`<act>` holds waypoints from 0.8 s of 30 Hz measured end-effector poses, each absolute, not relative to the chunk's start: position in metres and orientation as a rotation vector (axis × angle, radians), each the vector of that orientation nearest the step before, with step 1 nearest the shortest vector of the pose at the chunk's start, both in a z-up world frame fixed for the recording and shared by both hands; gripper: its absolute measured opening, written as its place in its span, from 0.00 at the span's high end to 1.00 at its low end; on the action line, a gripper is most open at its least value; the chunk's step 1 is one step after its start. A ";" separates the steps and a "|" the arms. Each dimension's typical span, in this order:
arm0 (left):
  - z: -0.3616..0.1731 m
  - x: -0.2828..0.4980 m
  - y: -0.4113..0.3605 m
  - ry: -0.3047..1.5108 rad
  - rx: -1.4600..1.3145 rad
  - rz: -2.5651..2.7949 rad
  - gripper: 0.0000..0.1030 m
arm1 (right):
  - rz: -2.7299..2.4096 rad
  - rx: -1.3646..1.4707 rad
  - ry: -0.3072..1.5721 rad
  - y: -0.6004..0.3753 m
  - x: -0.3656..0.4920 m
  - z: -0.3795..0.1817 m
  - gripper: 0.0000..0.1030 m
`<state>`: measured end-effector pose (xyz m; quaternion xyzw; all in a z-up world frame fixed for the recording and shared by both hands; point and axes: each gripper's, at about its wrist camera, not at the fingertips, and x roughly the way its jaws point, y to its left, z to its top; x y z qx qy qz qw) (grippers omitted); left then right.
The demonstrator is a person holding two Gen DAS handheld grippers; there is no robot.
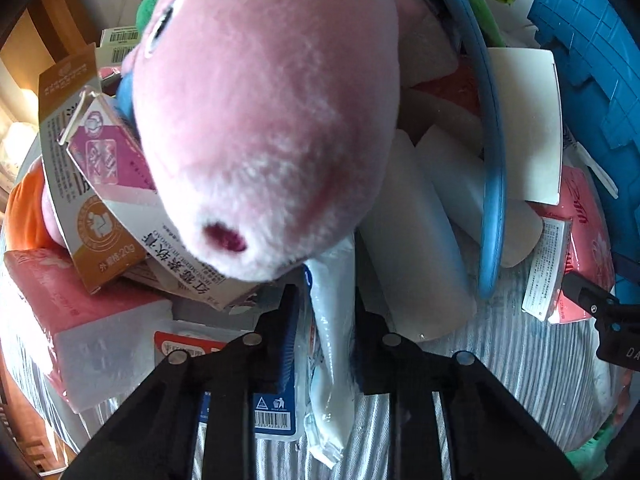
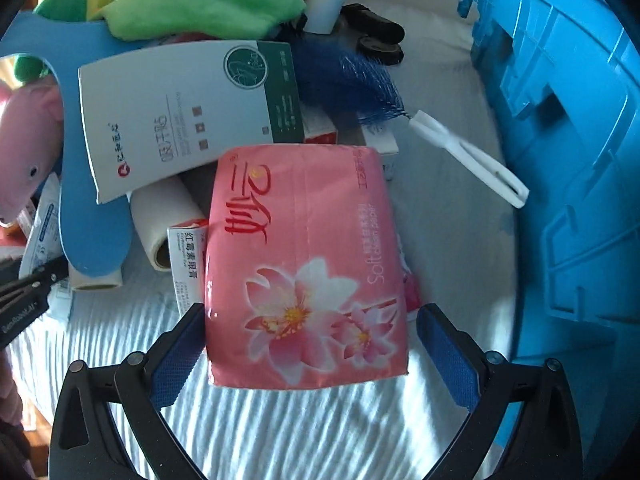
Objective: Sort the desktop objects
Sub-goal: 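Grasp the white foil sachet with the left tool while the right tool grasps the pink tissue pack, then carry the foil sachet and the pink tissue pack over the blue crate with both tools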
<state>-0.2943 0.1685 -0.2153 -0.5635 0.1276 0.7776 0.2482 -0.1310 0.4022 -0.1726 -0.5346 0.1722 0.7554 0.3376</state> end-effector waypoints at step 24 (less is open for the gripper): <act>-0.129 -0.246 0.138 0.241 -1.257 2.147 0.89 | 2.088 -1.202 0.299 0.326 -0.119 -0.094 0.14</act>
